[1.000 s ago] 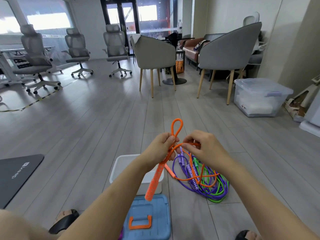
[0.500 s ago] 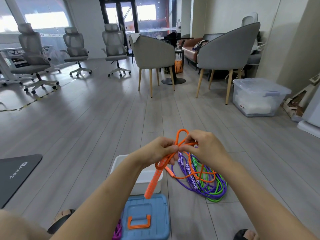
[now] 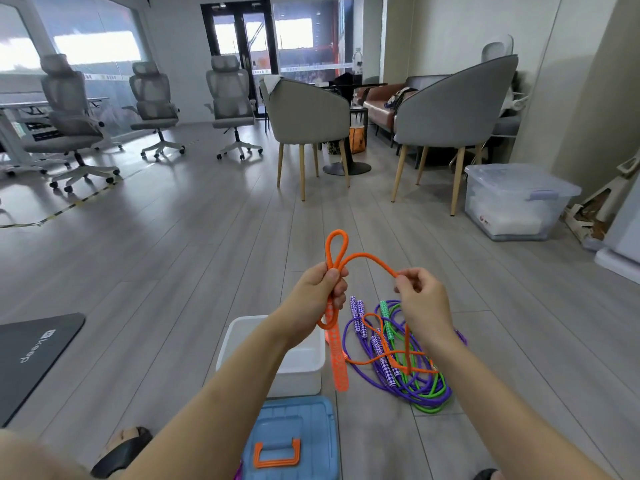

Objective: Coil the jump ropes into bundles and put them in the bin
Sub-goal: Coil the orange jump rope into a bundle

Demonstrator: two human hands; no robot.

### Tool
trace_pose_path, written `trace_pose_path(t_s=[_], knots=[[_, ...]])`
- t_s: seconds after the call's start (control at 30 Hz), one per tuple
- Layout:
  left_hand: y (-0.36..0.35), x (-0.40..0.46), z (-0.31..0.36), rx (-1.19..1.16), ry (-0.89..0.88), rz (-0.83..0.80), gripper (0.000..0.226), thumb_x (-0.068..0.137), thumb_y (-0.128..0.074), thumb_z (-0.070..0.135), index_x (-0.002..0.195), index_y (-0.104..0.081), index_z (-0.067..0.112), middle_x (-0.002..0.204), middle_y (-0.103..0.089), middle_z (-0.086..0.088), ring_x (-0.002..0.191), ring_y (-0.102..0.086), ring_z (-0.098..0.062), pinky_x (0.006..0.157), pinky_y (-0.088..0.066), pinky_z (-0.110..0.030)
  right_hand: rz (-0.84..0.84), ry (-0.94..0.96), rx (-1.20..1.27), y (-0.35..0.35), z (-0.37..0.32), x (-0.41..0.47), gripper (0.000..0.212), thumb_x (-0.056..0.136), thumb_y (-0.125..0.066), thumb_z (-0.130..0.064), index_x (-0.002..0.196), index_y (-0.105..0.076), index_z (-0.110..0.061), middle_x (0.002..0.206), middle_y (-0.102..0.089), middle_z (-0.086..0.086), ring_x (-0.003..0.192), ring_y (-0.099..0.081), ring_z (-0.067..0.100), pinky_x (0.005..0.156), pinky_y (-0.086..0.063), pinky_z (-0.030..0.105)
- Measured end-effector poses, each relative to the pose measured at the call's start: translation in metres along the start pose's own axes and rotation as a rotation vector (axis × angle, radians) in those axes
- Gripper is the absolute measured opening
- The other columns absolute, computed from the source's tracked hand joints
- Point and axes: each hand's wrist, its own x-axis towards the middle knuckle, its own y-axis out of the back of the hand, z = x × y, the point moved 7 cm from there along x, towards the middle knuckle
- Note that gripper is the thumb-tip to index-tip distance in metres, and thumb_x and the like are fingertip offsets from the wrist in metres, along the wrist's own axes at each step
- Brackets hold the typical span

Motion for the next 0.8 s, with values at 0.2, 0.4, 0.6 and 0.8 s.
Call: trace_pose_path(t_s=[0.2, 0.4, 0.6, 0.8], knots=[[-0.014, 0.003, -0.005, 0.059, -0.048, 0.001, 0.029, 0.112, -0.033, 0.018, 0.131, -0.053, 0.011, 0.075, -0.048, 0.001, 0.065, -0.049, -0.011, 0.064, -0.043, -0.024, -0.005, -0.063, 0.270, -0.022, -0.011, -0.016, 0.010, 0.100, -0.064, -0.012, 0.100, -0.073, -0.015, 0.063, -0.058, 0.004, 0.053, -0.052, 0.011, 0.051, -0.044, 0.025], [-0.026, 0.004, -0.008, 0.121, -0.044, -0.060, 0.031, 0.111, -0.036, 0.021, 0.125, -0.053, 0.000, 0.076, -0.051, 0.002, 0.070, -0.051, -0.013, 0.072, -0.045, -0.033, -0.068, -0.053, 0.378, -0.027, -0.023, -0.024, 0.004, 0.095, -0.072, -0.015, 0.097, -0.075, -0.014, 0.073, -0.070, -0.001, 0.062, -0.060, 0.006, 0.055, -0.048, 0.019], [-0.024, 0.005, -0.006, 0.132, -0.073, -0.027, 0.031, 0.111, -0.037, 0.019, 0.117, -0.052, -0.007, 0.079, -0.050, -0.004, 0.069, -0.052, -0.012, 0.065, -0.047, -0.025, -0.234, 0.008, 0.284, -0.038, -0.026, -0.025, 0.021, 0.099, -0.062, -0.003, 0.111, -0.077, -0.011, 0.074, -0.070, 0.002, 0.063, -0.057, 0.009, 0.061, -0.050, 0.022], [-0.023, 0.009, -0.008, 0.148, -0.077, 0.058, 0.020, 0.109, -0.039, 0.015, 0.111, -0.057, 0.007, 0.074, -0.052, 0.000, 0.064, -0.050, -0.011, 0.061, -0.045, -0.021, -0.195, -0.066, 0.333, -0.033, -0.020, -0.022, 0.019, 0.093, -0.075, -0.012, 0.097, -0.059, -0.004, 0.071, -0.068, 0.005, 0.057, -0.061, 0.014, 0.052, -0.049, 0.025]])
